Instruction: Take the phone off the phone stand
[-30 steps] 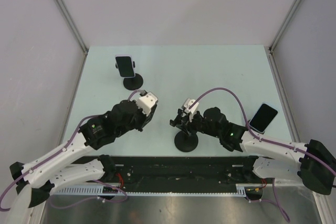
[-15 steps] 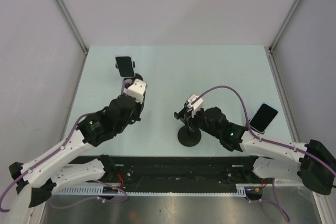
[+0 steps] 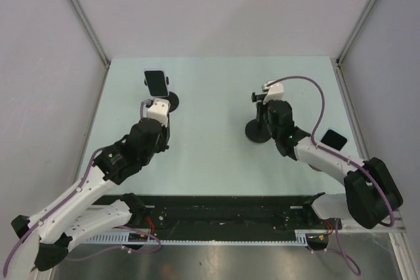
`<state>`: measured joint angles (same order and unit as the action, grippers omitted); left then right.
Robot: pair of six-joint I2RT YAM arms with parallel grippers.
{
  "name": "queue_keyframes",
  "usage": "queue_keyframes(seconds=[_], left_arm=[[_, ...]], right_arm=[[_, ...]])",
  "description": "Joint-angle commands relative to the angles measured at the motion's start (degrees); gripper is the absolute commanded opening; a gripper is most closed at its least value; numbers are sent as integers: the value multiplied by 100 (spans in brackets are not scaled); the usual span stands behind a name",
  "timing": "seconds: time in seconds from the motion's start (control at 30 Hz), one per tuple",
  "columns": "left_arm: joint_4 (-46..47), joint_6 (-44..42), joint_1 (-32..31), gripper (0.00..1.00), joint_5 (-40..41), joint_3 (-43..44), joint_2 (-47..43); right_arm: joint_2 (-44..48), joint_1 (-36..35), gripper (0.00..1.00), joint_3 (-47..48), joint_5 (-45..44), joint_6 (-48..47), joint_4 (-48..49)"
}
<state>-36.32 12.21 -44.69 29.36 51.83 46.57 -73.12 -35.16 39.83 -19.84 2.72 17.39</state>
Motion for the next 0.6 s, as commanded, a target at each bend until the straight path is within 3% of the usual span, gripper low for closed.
queue_keyframes(seconds=[0.0,0.23,0.57], left_arm=[[528,133,451,1,-211,-234,-314],[784,264,1567,0,-1415,-516,-367],[951,388,2438,0,-2004,-604,-289]], right_arm=[[-395,1042,0,796,-767,-411,1512],[-1537,2722,0,1570,-101,-492,2189],[-3181,3796,0,2818,401,-614,2401]])
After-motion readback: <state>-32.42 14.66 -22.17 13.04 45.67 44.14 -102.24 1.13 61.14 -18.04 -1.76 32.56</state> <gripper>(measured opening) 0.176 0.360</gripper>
